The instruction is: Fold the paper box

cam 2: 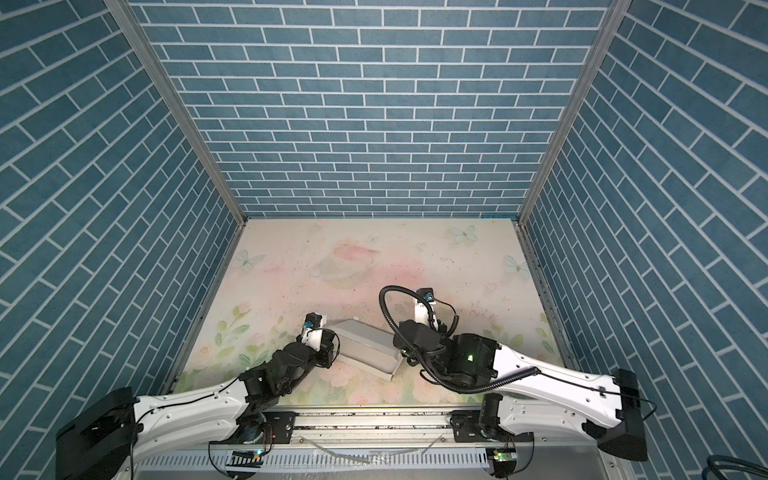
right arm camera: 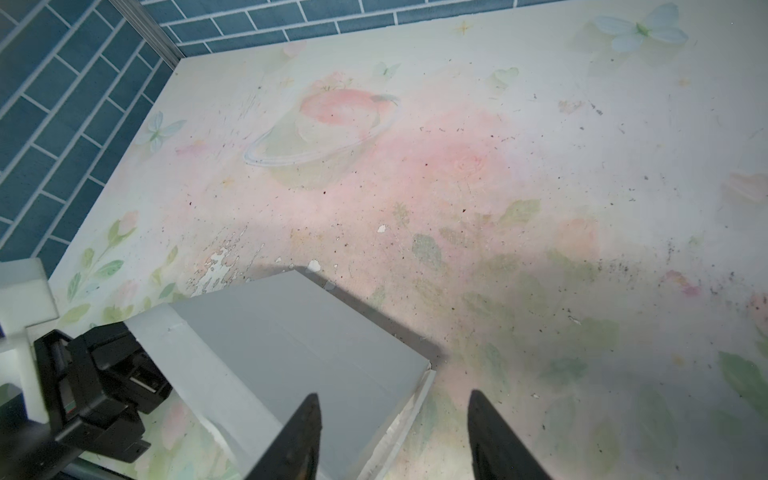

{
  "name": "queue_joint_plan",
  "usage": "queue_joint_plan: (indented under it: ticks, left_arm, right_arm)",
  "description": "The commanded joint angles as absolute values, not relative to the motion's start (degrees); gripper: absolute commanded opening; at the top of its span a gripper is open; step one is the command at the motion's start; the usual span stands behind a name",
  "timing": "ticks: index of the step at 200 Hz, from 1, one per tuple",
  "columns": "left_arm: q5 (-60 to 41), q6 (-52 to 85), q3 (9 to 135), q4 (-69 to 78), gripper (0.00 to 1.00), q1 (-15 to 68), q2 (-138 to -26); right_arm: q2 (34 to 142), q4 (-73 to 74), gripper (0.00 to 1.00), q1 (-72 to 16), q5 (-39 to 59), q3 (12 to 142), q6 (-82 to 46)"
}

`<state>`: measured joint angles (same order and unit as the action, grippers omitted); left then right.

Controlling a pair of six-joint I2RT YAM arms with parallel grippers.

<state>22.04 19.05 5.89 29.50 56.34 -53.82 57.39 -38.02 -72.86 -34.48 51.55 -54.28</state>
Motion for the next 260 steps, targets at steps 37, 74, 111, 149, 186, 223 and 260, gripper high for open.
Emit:
queue_joint_plan:
  ticks: [37, 74, 111, 149, 186, 223, 260]
  left_arm:
    - [20.69, 18.20, 2.59, 32.28, 0.00, 57.39, -58.53]
    - [20.21, 17.81, 2.13, 31.09, 0.00, 57.67, -56.93]
    - [20.64, 17.45, 1.96, 27.86, 0.00, 57.69, -53.98]
    - [20.74, 17.94, 1.20, 27.33, 0.00, 57.70, -52.53]
    - [20.41, 18.06, 0.46, 29.01, 0.00, 57.72, -53.42]
    - [20.21, 18.72, -0.65, 31.73, 0.00, 57.73, -54.57]
    - [19.86, 18.66, -0.44, 31.82, 0.00, 57.78, -55.17]
  right_arm:
    - [67.75, -33.63, 0.50, -71.46, -26.04, 55.52, -48.37]
    - [71.81, -32.10, 0.49, -72.15, -23.29, 58.02, -43.20]
    - [78.08, -44.30, 0.50, -75.50, -25.24, 71.52, -32.52]
    - [86.90, -54.71, 0.52, -77.17, -22.10, 84.22, -23.48]
    - [90.33, -54.20, 0.52, -77.17, -20.05, 84.69, -20.47]
    - [91.92, -51.48, 0.50, -77.19, -18.61, 81.55, -20.64]
    - [92.88, -49.53, 0.49, -78.00, -16.97, 80.56, -21.27]
